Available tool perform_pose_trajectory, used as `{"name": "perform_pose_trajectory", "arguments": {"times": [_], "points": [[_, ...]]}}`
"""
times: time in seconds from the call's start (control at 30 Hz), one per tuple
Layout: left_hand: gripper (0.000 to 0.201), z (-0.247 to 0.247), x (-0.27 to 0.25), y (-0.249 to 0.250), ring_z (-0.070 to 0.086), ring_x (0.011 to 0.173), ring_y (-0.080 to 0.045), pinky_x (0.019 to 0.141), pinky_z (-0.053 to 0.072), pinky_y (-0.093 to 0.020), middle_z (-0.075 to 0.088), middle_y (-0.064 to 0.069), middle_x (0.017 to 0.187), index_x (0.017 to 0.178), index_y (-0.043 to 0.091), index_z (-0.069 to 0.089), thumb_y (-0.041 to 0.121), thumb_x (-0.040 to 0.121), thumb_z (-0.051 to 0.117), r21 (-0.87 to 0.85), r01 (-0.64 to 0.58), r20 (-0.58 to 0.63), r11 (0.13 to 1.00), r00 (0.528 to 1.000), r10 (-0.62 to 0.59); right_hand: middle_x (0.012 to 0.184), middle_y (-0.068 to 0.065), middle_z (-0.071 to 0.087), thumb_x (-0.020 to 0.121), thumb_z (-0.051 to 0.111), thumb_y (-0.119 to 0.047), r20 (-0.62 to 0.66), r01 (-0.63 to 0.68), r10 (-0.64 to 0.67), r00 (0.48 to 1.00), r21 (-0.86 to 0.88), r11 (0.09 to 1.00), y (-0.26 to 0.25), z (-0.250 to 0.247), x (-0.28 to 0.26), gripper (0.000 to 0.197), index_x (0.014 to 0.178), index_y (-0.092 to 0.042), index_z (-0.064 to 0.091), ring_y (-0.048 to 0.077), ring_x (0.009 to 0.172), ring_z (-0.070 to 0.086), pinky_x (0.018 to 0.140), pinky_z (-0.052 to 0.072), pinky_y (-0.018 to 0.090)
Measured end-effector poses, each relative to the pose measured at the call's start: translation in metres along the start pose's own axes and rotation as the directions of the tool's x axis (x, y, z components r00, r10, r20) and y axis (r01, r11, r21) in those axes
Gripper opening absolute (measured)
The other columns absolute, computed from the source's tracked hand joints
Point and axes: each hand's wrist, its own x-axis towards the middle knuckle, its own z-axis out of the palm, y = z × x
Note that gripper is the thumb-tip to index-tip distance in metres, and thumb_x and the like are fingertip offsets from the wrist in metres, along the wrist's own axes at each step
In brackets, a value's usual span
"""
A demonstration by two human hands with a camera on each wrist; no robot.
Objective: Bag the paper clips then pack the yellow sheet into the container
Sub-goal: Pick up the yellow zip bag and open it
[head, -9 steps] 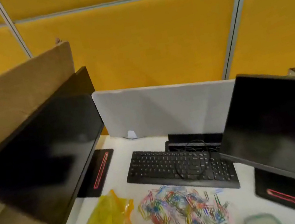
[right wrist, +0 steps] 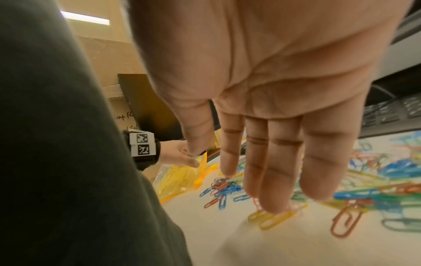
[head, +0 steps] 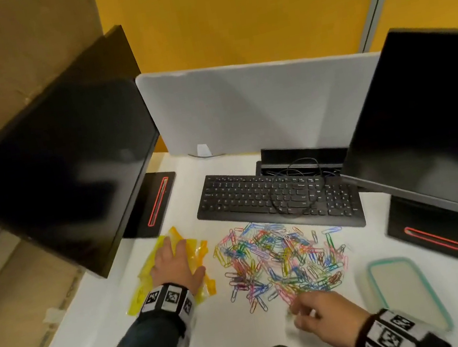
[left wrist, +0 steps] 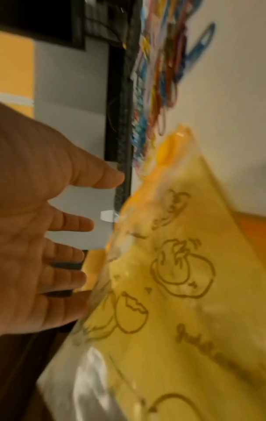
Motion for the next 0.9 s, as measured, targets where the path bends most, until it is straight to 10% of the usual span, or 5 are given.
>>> {"name": "perform_pose_trajectory", "arguments": {"times": [0.2, 0.37, 0.5, 0.63, 0.9], "points": [[0.065, 0.009, 0.005, -0.002, 0.041, 0.122, -0.031, 0.097, 0.044, -0.043, 0.039, -0.011, 0.136, 0.129, 0.016, 0.032, 0.038, 0.076, 0.064, -0.013, 0.014, 0.174, 1.000, 0.985, -0.011, 0.105, -0.005, 0.065, 0.090, 0.052, -0.033, -0.094, -0.062, 0.062, 0.994, 0.007, 0.998, 0.016, 0.003, 0.013, 0.019, 0.105, -0.026, 0.062, 0.012, 0.094, 0.059, 0.081, 0.046, 0.024], [0.082, 0.015, -0.006, -0.003, 0.037, 0.125, -0.030, 0.097, 0.043, -0.042, 0.035, -0.009, 0.137, 0.132, 0.019, 0.030, 0.062, 0.069, 0.059, 0.055, 0.024, 0.111, 0.998, 0.993, -0.030, 0.089, -0.003, 0.067, 0.088, 0.057, -0.031, -0.324, -0.173, 0.187, 0.927, 0.071, 0.982, 0.052, -0.013, 0.002, 0.006, 0.084, -0.029, 0.059, 0.014, 0.082, 0.059, 0.069, 0.041, 0.024], [0.061, 0.024, -0.011, -0.007, 0.050, 0.113, -0.032, 0.087, 0.048, -0.039, 0.040, -0.015, 0.133, 0.128, 0.011, 0.033, 0.029, 0.077, 0.061, -0.092, 0.142, 0.202, 0.986, 0.972, -0.121, 0.081, -0.005, 0.068, 0.087, 0.061, -0.025, -0.411, -0.191, 0.226, 0.883, 0.126, 0.974, 0.074, -0.023, -0.004, 0.023, 0.068, -0.035, 0.053, 0.014, 0.077, 0.060, 0.070, 0.042, 0.025], [0.016, 0.012, -0.015, -0.014, 0.055, 0.078, -0.029, 0.070, 0.046, -0.032, 0.065, -0.015, 0.092, 0.092, 0.008, 0.054, 0.012, 0.076, 0.055, -0.245, 0.150, 0.102, 0.958, 0.986, -0.129, 0.077, -0.005, 0.067, 0.086, 0.063, -0.018, -0.456, -0.179, 0.252, 0.853, 0.196, 0.964, 0.086, -0.030, -0.010, 0.025, 0.066, -0.032, 0.058, 0.014, 0.071, 0.061, 0.066, 0.040, 0.025], [0.028, -0.054, -0.072, 0.037, 0.047, 0.055, -0.019, 0.050, 0.037, -0.029, 0.048, 0.002, 0.061, 0.062, 0.022, 0.039, 0.018, 0.075, 0.063, -0.392, -0.313, -0.257, 0.865, 0.940, 0.224, 0.074, -0.004, 0.066, 0.084, 0.064, -0.026, -0.488, 0.201, -0.004, 0.873, 0.352, 0.914, -0.006, -0.044, 0.002, 0.009, 0.075, -0.030, 0.063, 0.015, 0.069, 0.063, 0.070, 0.050, 0.029]]}}
